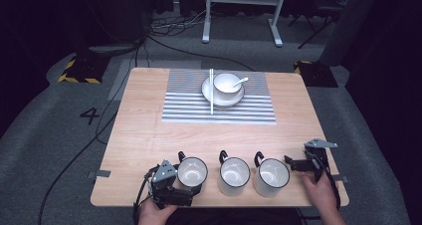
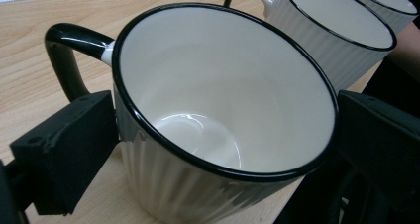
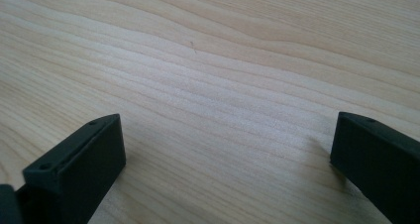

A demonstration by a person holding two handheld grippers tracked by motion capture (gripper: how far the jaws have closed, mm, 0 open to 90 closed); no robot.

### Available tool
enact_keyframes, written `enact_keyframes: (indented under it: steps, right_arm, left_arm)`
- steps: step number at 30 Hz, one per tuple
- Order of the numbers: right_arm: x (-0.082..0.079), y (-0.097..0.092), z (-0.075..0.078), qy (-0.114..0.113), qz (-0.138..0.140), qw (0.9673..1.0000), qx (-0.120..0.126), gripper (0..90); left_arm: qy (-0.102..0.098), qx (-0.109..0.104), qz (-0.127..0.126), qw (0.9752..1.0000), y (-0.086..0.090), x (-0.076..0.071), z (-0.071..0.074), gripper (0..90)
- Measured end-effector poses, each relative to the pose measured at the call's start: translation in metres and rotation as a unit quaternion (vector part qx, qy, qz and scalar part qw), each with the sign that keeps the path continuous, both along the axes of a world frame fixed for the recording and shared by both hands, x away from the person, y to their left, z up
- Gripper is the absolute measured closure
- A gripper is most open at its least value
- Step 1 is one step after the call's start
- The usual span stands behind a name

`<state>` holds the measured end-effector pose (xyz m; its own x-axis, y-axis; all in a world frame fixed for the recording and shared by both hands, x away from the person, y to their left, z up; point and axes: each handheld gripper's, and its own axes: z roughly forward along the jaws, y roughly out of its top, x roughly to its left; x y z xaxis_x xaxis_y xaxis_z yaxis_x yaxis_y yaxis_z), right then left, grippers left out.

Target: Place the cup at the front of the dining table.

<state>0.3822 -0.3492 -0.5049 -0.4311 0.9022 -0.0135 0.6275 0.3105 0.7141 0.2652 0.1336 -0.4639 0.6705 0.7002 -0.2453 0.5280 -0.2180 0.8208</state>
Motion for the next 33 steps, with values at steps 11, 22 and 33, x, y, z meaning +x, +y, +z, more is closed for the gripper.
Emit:
enact_keyframes:
  steps: [11,22,33]
  right_arm:
    - [0.0,0.0,0.0,0.001,0.001,1.0,0.0,0.4]
    - [0.0,0.0,0.0,0.0,0.0,1.0,0.0,0.4]
    - [-0.001,0.0,0.0,0.001,0.0,1.0,-0.001,0.4]
  left_arm:
    - [-0.026,0.018,-0.004,0.9995,-0.005,0.002,-0.015,0.0]
    - [-0.039,0.034,-0.001,0.9986,-0.018,0.01,-0.036,0.0]
    - [-0.059,0.084,-0.001,0.9947,-0.025,0.01,-0.04,0.0]
